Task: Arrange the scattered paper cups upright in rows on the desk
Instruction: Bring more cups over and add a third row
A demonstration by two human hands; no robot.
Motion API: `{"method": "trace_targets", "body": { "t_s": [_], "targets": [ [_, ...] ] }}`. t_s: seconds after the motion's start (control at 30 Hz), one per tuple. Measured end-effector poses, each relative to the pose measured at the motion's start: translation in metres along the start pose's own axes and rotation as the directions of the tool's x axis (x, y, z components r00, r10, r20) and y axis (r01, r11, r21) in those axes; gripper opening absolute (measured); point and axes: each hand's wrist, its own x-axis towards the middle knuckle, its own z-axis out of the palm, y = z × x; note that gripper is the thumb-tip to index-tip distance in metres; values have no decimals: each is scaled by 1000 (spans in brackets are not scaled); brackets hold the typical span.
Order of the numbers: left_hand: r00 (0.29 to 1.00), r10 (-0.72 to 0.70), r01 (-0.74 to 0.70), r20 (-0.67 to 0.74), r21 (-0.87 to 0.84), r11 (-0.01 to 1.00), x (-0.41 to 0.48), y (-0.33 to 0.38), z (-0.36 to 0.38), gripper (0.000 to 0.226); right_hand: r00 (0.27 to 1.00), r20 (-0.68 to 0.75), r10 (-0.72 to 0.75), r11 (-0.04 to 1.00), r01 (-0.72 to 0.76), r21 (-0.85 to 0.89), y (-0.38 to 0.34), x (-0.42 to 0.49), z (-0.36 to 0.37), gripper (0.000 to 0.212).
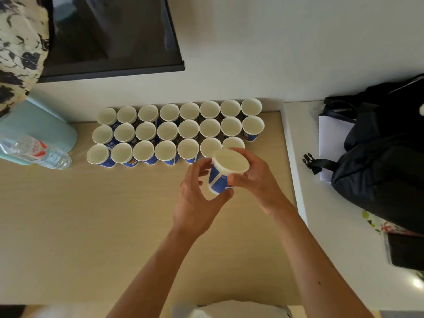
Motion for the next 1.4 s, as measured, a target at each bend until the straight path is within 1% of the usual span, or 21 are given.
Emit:
{"method": "trace_targets", "body": {
  "t_s": [0.07, 0.17, 0.23, 0.3, 0.4, 0.5, 0.57, 0.83, 1.07, 1.13, 1.2, 1.33, 1.4],
  "targets": [
    [1000, -26, 26, 3, 24, 999, -1, -2, 1, 67, 991, -129, -22, 1000, 22, -2, 4, 3, -12, 67],
    [998, -67, 67, -13, 25, 997, -5, -8, 0, 61, 938, -345, -36, 998, 16, -62, 25, 15, -37, 60],
    [995, -93, 94, -17, 17, 995, -9, -12, 0, 57, 903, -428, -24, 993, -27, -111, 44, 27, -53, 57],
    [993, -117, 117, -22, 13, 993, -12, -16, 0, 54, 880, -475, -11, 984, -74, -159, 61, 39, -65, 58],
    [989, -145, 145, -25, -2, 989, -15, -19, 1, 50, 863, -505, -25, 960, -121, -254, 78, 53, -77, 62],
    [986, -161, 160, -37, -24, 987, -15, -20, 1, 46, 864, -500, -57, 921, -148, -361, 91, 64, -85, 67],
    [985, -166, 165, -44, -33, 986, -14, -21, 0, 46, 863, -502, -58, 902, -170, -396, 100, 70, -89, 71],
    [978, -202, 197, -52, -92, 976, -17, -22, -1, 40, 874, -482, -66, 888, -169, -428, 109, 77, -87, 74],
    [975, -216, 209, -54, -115, 971, -20, -26, -3, 38, 871, -491, -35, 873, -212, -438, 111, 81, -87, 87],
    [973, -222, 213, -59, -132, 968, -22, -27, -5, 39, 857, -515, -28, 875, -228, -427, 113, 77, -87, 92],
    [971, -228, 215, -70, -152, 965, -24, -29, -8, 39, 832, -554, -11, 895, -239, -377, 114, 68, -85, 92],
    [958, -267, 243, -104, -199, 950, -29, -29, -17, 32, 731, -682, 8, 943, -232, -237, 109, 38, -58, 75],
    [953, -283, 253, -106, -231, 940, -30, -30, -19, 30, 706, -708, 17, 954, -223, -200, 108, 22, -40, 68]
  ]
}}
